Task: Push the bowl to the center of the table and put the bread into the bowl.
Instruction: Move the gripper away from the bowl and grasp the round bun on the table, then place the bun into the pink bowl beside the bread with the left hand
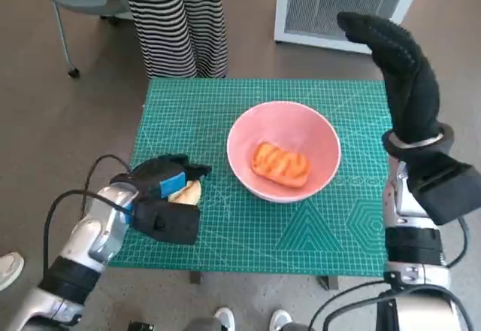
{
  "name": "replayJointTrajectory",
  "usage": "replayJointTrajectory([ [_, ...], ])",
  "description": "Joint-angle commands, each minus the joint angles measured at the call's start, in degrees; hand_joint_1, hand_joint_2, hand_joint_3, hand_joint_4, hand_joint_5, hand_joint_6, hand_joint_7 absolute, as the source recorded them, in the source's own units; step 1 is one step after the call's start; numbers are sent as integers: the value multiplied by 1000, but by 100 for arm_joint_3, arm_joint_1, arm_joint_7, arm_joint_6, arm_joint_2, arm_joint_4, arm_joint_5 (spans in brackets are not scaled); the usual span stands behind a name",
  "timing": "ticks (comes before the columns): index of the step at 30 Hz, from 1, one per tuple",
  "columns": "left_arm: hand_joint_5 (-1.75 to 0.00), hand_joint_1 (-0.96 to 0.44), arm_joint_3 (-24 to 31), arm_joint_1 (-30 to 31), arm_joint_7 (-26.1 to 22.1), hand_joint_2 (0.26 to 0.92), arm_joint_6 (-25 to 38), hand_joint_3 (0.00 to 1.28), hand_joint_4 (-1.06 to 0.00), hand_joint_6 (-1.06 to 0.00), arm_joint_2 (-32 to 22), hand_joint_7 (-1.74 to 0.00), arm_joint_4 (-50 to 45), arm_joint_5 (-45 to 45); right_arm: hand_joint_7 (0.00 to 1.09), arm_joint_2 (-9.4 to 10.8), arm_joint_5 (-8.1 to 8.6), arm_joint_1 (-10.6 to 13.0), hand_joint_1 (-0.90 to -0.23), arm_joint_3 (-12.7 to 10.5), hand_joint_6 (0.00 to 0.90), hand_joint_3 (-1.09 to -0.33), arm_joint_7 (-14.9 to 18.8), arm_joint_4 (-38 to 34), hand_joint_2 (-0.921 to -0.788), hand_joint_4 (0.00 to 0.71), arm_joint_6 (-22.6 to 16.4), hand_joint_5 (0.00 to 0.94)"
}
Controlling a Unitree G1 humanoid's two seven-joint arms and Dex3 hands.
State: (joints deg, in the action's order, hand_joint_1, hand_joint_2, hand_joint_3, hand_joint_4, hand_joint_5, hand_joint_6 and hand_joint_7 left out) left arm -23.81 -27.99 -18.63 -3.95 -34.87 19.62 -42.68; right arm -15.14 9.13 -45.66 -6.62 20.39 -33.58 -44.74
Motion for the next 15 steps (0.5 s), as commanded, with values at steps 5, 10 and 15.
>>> replayJointTrajectory([
  [5, -1254, 16, -234, 210, 273, 888, -262, 144, -683, -603, -91, -1017, 349, -279, 657, -49, 18, 111, -771, -38, -1, -816, 33, 13, -921, 293, 75, 1],
  [10, -1332, 4, -197, 211, 264, 741, -424, 403, -688, -634, -163, -1076, 435, -210, 656, -55, -9, 121, -766, -53, -1, -815, -5, 17, -921, 296, 76, 2],
  [15, -1279, 2, 36, 207, 12, 771, -466, 345, -703, -620, -307, -1113, 118, 38, 656, -43, -65, 139, -754, -46, -1, -820, -56, 34, -921, 296, 62, 2],
])
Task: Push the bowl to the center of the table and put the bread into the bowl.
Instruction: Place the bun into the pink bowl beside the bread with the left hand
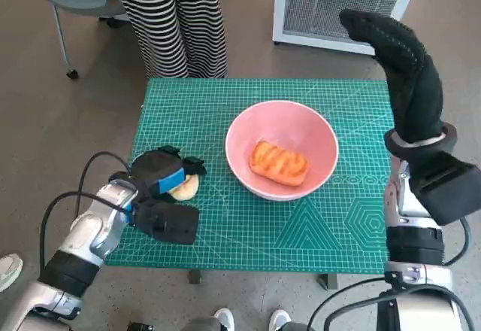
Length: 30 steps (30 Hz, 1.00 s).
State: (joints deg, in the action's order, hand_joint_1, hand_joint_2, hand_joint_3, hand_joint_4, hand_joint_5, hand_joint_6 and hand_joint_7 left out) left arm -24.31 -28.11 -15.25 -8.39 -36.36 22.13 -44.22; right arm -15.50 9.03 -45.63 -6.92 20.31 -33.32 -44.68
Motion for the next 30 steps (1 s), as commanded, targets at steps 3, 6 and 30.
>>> replayJointTrajectory([
  [3, -1244, 2, 398, 275, -602, 814, 90, 268, -710, -609, -275, -1129, -737, 480, 655, -8, -78, 131, -750, -18, -1, -822, -63, 8, -921, 295, 65, 2],
  [6, -1212, 1, 777, 376, -689, 850, 192, 202, -711, -601, -302, -1150, -1348, 786, 655, -17, -93, 118, -748, -17, -1, -823, -75, -7, -921, 294, 66, 1],
  [30, -1048, 1, 1140, -1349, -162, 908, 563, 37, -786, -652, 1181, -1151, -2723, 1117, 654, 54, -247, 67, -755, 15, -1, -835, -239, -169, -921, 295, -116, 1],
])
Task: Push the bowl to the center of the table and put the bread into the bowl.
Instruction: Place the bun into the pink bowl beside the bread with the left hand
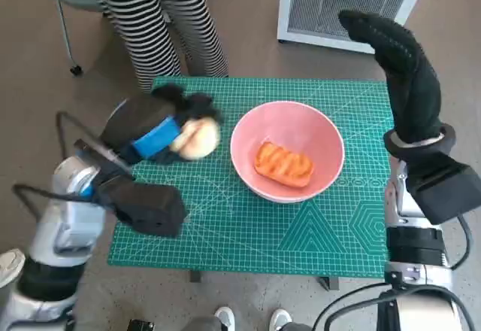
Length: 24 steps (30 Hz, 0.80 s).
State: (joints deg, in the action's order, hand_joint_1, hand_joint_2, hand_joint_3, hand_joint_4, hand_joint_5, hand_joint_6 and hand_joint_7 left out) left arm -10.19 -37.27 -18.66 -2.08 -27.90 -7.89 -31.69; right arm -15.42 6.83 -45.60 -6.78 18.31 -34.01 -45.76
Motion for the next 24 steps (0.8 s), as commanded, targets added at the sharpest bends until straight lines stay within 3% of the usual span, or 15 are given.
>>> replayJointTrajectory([
  [1, -1036, 1, -348, -537, 251, 908, -124, 32, -791, -659, 427, -1150, 450, -159, 654, 46, -19, 69, -757, -3, -1, -835, -42, -100, -921, 295, -11, 1],
  [18, -1079, 0, -1240, -1870, 915, 920, -603, 78, -705, -587, 1697, -1277, 3473, -350, 665, 28, 32, 226, -770, -54, 2, -828, -66, 31, -921, 313, 36, 10],
  [24, -1114, 0, -1436, -2198, 1211, 920, -839, 97, -656, -592, 2009, -1290, 4567, -416, 668, 31, -39, 329, -772, -44, 1, -827, -136, 163, -921, 314, 47, 10],
])
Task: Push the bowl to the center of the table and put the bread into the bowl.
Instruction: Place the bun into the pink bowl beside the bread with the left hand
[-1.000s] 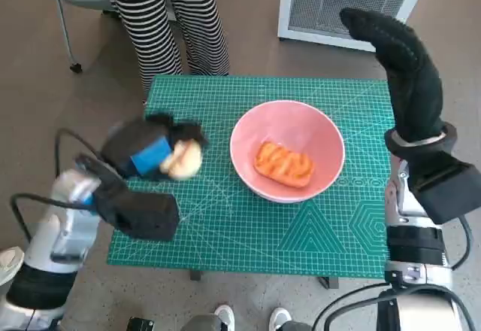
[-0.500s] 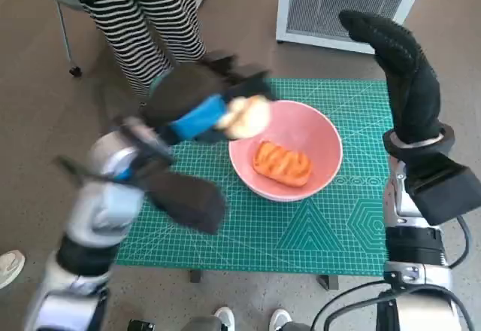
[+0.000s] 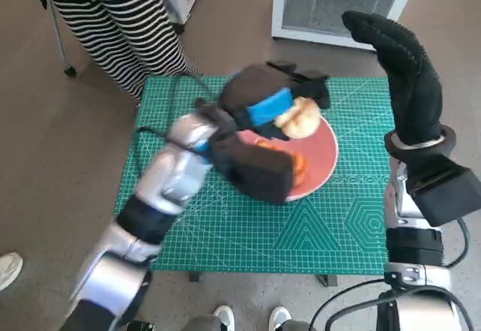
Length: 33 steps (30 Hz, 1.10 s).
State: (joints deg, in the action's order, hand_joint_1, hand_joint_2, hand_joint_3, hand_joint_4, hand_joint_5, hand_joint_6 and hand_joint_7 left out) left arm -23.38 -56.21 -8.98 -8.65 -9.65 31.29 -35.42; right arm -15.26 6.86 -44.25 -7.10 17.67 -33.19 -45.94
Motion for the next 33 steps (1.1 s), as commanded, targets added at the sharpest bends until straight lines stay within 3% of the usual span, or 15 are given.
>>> replayJointTrajectory([
  [1, -1120, 0, -140, -364, 294, 920, -234, 101, -643, -596, 230, -1293, 849, -41, 669, 7, -54, 213, -772, -12, 1, -827, -86, 103, -921, 314, 64, 10],
  [3, -1134, 0, -170, -468, 375, 920, -321, 111, -622, -595, 309, -1301, 1206, -24, 669, -8, -63, 242, -773, -14, 1, -827, -102, 136, -921, 315, 68, 10],
  [7, -1282, 0, -203, -622, 408, 921, -385, 233, -541, -397, 445, -1429, 1798, 20, 670, -43, -34, 273, -776, -31, 3, -824, -95, 174, -921, 316, 86, 11],
  [8, -1164, -15, -209, -649, 394, 899, -385, 241, -473, -330, 470, -1307, 1910, 30, 670, -51, -22, 280, -777, -35, 3, -824, -90, 183, -921, 317, 91, 11],
  [10, -635, -81, -216, -684, 319, 857, -360, 228, -377, -226, 501, -838, 2099, 54, 669, -69, -2, 296, -776, -47, 4, -822, -79, 207, -921, 317, 96, 11],
  [12, -353, -166, -218, -722, 217, 859, -309, 194, -323, -182, 522, -627, 2243, 79, 669, -83, 7, 315, -774, -57, 5, -822, -76, 238, -921, 318, 97, 11],
  [15, -119, -337, -232, -773, 2, 892, -234, 131, -231, -128, 528, -454, 2430, 103, 668, -106, 29, 349, -770, -82, 6, -822, -62, 288, -921, 318, 84, 10],
  [19, -31, -496, -232, -824, -159, 913, -239, 115, -131, -81, 499, -379, 2597, 118, 666, -121, 28, 381, -767, -113, 6, -822, -73, 346, -921, 318, 82, 10],
  [23, -6, -626, -112, -876, -288, 919, -311, 191, -33, -30, 484, -343, 2812, 271, 665, -122, 9, 394, -767, -134, 7, -822, -101, 381, -921, 318, 85, 10],
  [33, 1, -754, 464, -839, -716, 921, -722, 418, 0, 0, 274, -257, 2954, 1044, 663, -123, -19, 330, -760, -150, 8, -822, -121, 282, -921, 317, 15, 8],
])
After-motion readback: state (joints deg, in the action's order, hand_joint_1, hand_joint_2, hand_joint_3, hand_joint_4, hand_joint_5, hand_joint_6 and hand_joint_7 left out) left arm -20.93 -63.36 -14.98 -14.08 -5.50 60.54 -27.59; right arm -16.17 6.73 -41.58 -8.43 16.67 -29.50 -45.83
